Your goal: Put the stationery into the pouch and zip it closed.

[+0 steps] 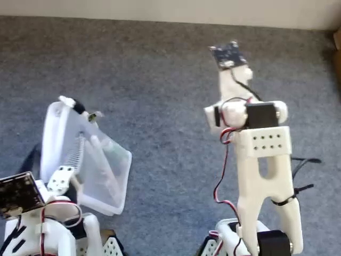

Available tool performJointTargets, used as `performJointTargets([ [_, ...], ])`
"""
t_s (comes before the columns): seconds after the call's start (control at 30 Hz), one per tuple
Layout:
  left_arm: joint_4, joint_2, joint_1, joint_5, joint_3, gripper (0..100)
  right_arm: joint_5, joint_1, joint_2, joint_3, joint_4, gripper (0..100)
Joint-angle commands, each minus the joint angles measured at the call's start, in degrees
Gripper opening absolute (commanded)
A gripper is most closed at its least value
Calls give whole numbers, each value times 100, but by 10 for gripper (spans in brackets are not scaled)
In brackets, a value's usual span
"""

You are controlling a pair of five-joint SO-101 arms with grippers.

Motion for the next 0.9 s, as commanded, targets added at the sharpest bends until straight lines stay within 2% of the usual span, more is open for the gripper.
performJointTargets([
  [0.0,-352,31,-1174,-396,57,284,114,391,-207,-374,505,212],
  [0.17,-774,31,-2114,-457,576,284,123,585,-391,136,804,200],
  [0.4,-738,31,-2835,-466,927,284,554,558,-2501,2229,-268,83],
  [0.47,-738,31,-2844,-466,1051,273,554,558,-3257,3011,-708,75],
  [0.63,-738,31,-2826,-466,1393,130,554,585,-5095,4954,-1815,74],
  [0.73,-738,31,-2677,-466,1525,116,545,585,-6211,5982,-2308,74],
  [0.87,-730,22,-2149,-448,1710,113,519,567,-7697,7055,-2545,74],
])
